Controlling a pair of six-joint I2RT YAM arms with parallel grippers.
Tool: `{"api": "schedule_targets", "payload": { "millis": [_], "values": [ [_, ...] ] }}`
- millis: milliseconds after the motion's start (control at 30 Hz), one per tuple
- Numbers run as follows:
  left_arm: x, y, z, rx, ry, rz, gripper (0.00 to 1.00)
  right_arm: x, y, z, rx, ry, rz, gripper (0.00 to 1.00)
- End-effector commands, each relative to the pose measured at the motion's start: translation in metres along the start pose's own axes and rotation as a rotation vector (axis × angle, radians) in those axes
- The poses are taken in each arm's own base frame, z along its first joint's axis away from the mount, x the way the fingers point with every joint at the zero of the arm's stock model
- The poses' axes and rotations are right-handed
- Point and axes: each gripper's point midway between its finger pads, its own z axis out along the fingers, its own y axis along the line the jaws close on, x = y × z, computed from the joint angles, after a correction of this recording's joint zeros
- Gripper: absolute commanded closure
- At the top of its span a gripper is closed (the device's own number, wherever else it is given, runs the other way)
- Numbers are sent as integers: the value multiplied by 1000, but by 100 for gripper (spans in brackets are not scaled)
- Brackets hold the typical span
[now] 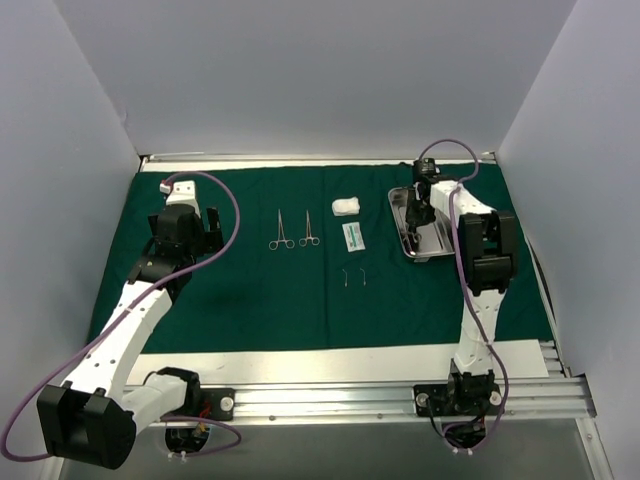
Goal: Open and lay out the surgical kit
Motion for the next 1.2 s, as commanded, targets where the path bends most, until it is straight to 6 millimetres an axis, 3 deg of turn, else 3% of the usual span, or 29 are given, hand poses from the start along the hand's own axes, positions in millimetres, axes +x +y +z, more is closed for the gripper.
{"api": "schedule_targets", "payload": {
  "millis": [0, 333, 533, 667, 833, 933, 1167],
  "values": [
    [-7, -4, -1, 20, -24, -2, 3, 28, -6, 8, 40, 115, -30, 86],
    [-7, -5, -1, 23, -25, -2, 3, 69, -11, 19, 63, 279, -85, 88],
    [-7, -4, -1, 19, -26, -1, 3, 86, -2, 30, 3, 350, -101, 100],
    [-7, -4, -1, 20, -24, -2, 3, 59, -1, 25, -27, 274, -90, 100],
    [-7, -5, 0, 23, -24, -1, 3, -6, 3, -13, -44, 53, -77, 100],
    [-8, -5, -1, 24, -27, -1, 3, -31, 8, -34, -78, -44, -61, 100],
    [-8, -5, -2, 26, -29, -2, 3, -51, 9, -56, -123, -136, -24, 100]
  ]
}}
